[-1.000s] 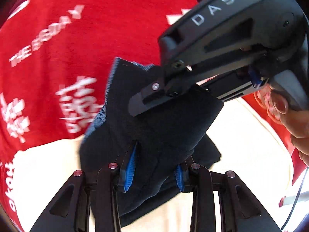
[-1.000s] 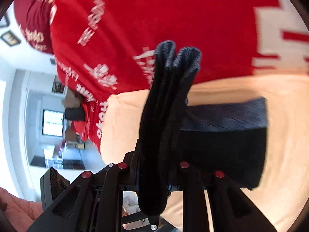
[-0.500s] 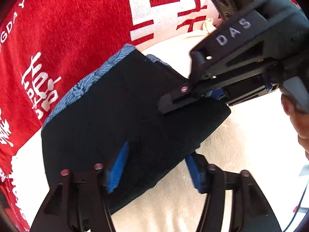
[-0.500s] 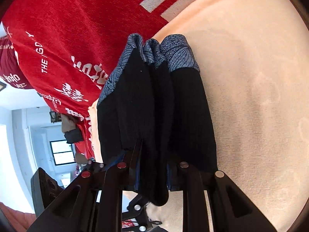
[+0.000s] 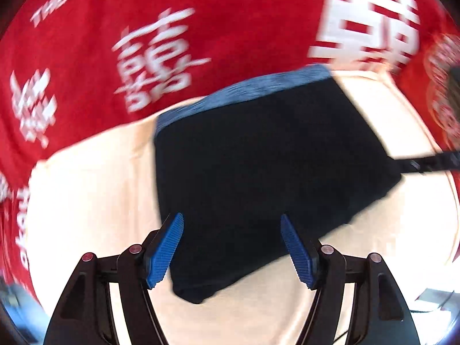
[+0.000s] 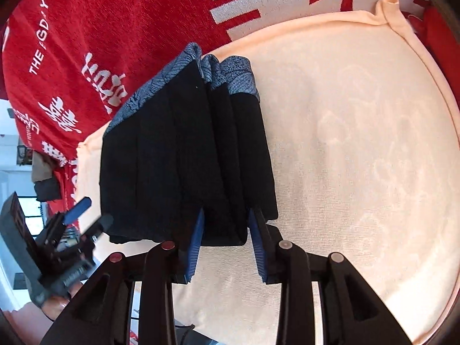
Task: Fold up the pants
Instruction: 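Lower the folded stack onto the cloth and open both grippers, then withdraw both grippers from the folded trousers stack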
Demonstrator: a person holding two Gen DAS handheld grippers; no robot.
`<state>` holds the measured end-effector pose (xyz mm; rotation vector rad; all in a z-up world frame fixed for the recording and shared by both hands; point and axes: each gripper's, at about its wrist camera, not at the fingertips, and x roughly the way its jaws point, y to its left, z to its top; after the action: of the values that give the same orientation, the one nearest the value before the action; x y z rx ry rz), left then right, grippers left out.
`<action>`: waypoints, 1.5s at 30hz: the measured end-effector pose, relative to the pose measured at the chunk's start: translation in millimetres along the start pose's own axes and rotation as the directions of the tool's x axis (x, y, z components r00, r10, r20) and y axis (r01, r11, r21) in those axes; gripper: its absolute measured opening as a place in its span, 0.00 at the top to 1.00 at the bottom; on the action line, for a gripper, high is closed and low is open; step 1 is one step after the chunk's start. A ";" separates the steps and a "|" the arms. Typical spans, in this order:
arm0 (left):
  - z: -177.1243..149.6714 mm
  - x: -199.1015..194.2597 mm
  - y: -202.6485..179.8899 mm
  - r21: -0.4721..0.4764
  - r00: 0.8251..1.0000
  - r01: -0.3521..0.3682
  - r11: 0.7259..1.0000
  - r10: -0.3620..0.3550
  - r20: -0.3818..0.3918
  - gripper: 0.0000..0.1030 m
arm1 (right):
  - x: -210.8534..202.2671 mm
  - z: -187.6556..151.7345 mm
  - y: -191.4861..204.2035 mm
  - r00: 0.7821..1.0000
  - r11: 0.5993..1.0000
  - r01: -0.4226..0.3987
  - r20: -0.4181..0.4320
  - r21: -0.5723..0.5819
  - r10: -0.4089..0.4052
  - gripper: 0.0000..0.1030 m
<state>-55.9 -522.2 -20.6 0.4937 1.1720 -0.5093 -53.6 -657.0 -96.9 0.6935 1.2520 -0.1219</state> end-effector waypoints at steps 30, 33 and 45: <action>-13.7 23.1 32.6 -0.136 0.978 0.044 0.990 -0.070 -0.195 0.06 | 0.5 -65.0 40.2 0.985 0.984 0.166 -0.066 0.070 -0.162 0.42; -18.5 5.2 29.3 -0.073 0.974 0.044 0.996 -0.059 -0.220 0.06 | -14.7 -81.5 43.9 0.993 0.985 0.115 -0.052 0.131 -0.109 0.31; -1.3 -36.7 36.8 0.018 0.977 0.048 0.999 -0.043 -0.211 0.06 | -71.9 -92.8 49.7 0.993 0.963 0.084 0.062 0.255 -0.103 0.22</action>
<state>-45.4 -488.2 17.4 0.5518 1.3838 -0.5195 -132.3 -587.4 -24.6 0.8401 1.2085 -0.3877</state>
